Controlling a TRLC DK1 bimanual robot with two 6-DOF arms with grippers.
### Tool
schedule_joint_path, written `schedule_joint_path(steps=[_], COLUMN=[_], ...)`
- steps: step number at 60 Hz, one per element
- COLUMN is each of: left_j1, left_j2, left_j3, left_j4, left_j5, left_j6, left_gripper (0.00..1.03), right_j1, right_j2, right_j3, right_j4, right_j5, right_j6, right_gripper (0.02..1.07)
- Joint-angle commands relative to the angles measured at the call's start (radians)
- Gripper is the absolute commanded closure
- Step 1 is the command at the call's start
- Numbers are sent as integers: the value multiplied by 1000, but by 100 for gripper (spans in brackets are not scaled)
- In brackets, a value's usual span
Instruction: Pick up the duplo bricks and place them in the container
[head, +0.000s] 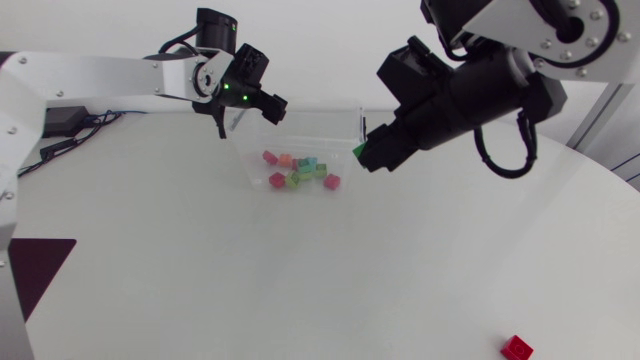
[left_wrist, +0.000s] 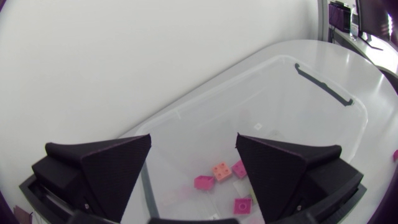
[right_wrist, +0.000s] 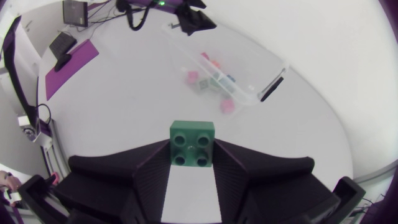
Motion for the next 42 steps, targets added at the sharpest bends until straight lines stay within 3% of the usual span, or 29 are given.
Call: schedule_joint_path(steps=[1, 25, 42], left_j1=[24, 125, 190], left_j2=[-112, -547, -798], left_j3=[-71, -417, -630], left_j4=[-3, -5, 12], left_j5=[-15, -66, -52], left_j6=[0, -28, 9], left_gripper=[4, 4, 4], right_j1=[-19, -68, -82], right_j2=[62, 315, 488], right_j3=[46, 236, 391], right_j4=[33, 190, 218], right_j5=[-1, 7, 10], right_j6=[10, 16, 26], right_gripper=[102, 102, 102])
